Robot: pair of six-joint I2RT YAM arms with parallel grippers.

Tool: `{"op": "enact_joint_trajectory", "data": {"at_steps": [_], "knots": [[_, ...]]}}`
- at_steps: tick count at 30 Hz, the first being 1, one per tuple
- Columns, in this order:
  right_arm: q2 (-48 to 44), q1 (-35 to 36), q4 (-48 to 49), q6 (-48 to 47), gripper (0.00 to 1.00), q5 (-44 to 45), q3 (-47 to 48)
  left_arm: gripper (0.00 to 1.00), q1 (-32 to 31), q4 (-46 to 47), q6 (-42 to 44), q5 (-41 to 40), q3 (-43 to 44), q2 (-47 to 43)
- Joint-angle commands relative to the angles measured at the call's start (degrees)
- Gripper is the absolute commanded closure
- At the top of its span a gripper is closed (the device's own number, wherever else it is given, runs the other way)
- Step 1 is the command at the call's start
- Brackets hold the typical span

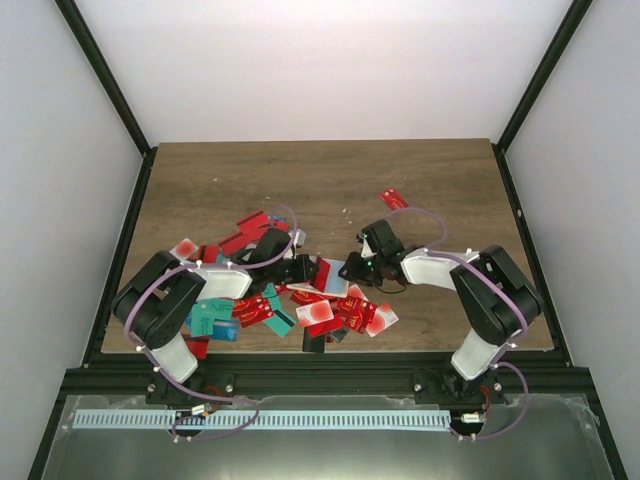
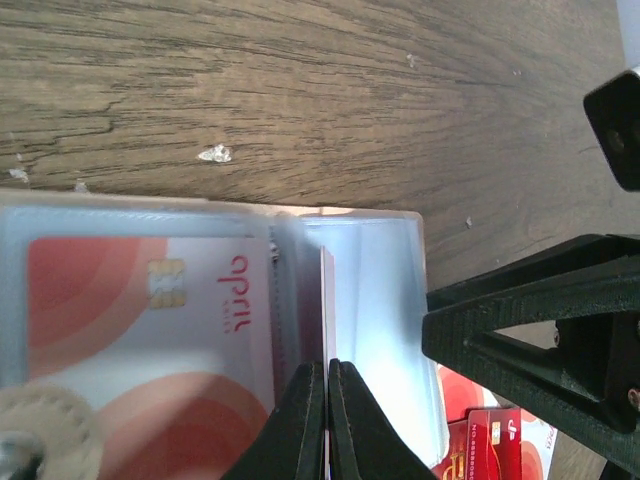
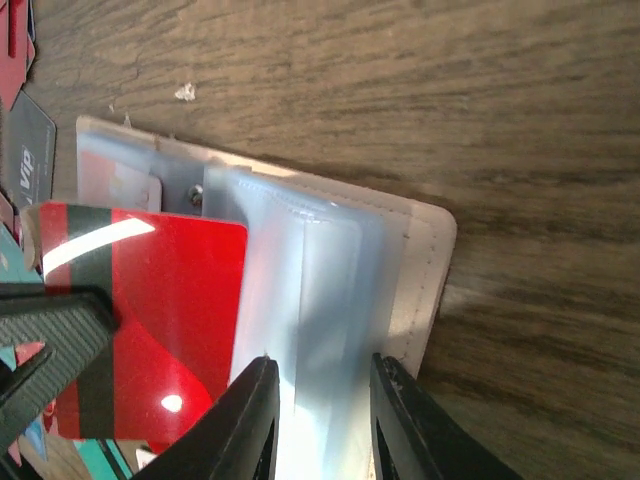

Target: Put the credit cards into the card holder

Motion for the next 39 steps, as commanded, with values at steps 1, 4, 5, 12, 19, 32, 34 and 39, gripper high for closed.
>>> {"op": "enact_joint_trajectory", "data": {"at_steps": [1,4,5,12,19,32,34,39], "knots": [[4.3,3.1,-3.1,0.0,0.72,5.0,2.4,0.96,-0.2,0.2,1.6,1.7,-1.6,1.5],[5.7,4.5,-5.6,-0.2,0.77,8.2,4.1,0.96,-0.2,0.8,1.5,2.1,-2.0,1.4],[5.7,4.8,-6.1,-0.2,0.79,9.2,4.3,0.96,-0.2,1.0,1.5,2.1,-2.1,1.4],[2.0,4.9,-10.7,-0.7,0.98,14.3,5.7,0.96,-0.2,0.9,1.7,2.2,-2.7,0.2],[0.5,5.9,-13.7,-1.2,0.99,15.3,8.0,0.96,-0.2,-1.2,1.6,1.7,-2.5,-3.8],[3.5,12.4,-20.2,0.5,0.99,19.5,17.0,0.96,0.1,-14.6,4.8,-7.4,-3.3,-18.5],[4.4,13.1,-20.0,0.8,0.99,18.9,18.1,0.96,0.2,-15.5,4.8,-8.1,-4.1,-20.0],[7.3,13.9,-18.1,1.1,0.98,15.6,20.8,0.96,0.7,-19.0,4.4,-10.9,-6.3,-25.8]]}}
